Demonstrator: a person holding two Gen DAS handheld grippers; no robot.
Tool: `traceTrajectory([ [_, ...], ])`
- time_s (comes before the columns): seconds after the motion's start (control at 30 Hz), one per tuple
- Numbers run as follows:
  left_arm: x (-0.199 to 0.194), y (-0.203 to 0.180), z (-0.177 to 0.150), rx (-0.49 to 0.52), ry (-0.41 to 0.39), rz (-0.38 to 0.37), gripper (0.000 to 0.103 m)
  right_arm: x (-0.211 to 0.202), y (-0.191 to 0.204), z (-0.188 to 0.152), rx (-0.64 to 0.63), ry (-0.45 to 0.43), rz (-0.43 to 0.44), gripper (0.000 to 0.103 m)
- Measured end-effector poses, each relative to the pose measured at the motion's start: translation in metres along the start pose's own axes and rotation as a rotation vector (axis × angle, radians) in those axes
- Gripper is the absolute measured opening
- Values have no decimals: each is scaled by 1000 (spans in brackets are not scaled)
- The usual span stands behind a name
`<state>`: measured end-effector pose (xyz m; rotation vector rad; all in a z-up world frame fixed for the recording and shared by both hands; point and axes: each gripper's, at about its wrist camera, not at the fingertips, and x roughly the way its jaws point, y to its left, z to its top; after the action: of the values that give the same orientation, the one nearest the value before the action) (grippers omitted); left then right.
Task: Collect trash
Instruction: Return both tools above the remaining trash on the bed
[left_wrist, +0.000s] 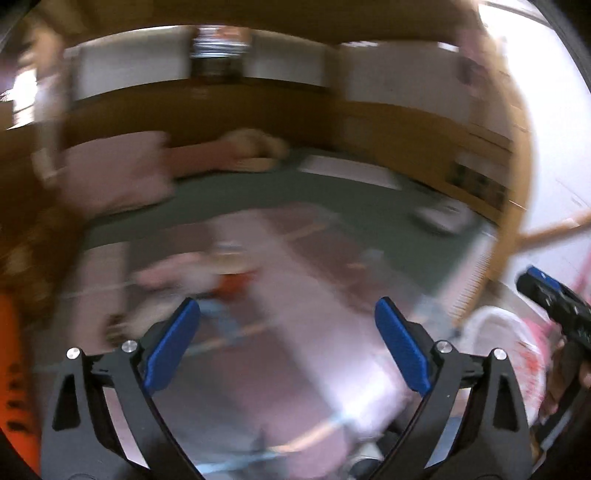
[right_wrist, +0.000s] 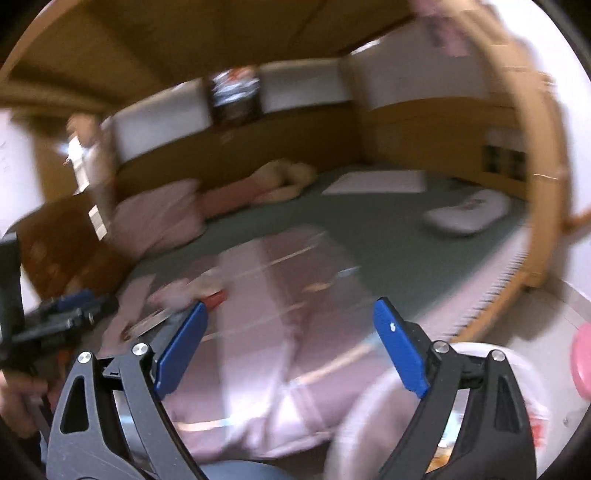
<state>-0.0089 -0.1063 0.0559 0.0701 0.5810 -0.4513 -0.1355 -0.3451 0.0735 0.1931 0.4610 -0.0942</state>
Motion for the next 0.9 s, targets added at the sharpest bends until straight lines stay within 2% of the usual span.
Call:
traceTrajectory([
  [0.03, -4, 31, -5, -48, -1, 62, 98, 13, 19, 2, -29, 23, 25, 89],
  [0.13, -8, 90, -21, -156, 5, 164, 98, 53, 75, 6, -85, 55, 105, 89],
  [0.23, 1, 131, -46, -244, 64, 208, 98, 88, 118, 3, -93, 79, 181, 89],
  [0.3, 7, 143, -53, -280, 124, 210, 97, 104, 137, -9, -124, 90, 174, 89],
  [0.37, 6, 140, -58, -288, 129, 173, 98, 119, 144, -28, -173, 167, 140, 89],
  [0.43, 5, 133, -60, -267, 134, 174, 98, 119, 143, -31, -136, 219, 177, 89],
  [0.47, 7, 128, -61, -252, 134, 174, 98, 115, 141, -29, -110, 204, 198, 89],
  [0.53, 9, 119, -62, -225, 137, 170, 98, 109, 140, -29, -136, 169, 179, 89],
  [0.7, 26, 106, -64, -206, 170, 182, 98, 116, 133, -31, -122, 199, 166, 89],
  [0.9, 30, 111, -65, -210, 181, 195, 98, 122, 138, -32, -132, 207, 172, 89],
])
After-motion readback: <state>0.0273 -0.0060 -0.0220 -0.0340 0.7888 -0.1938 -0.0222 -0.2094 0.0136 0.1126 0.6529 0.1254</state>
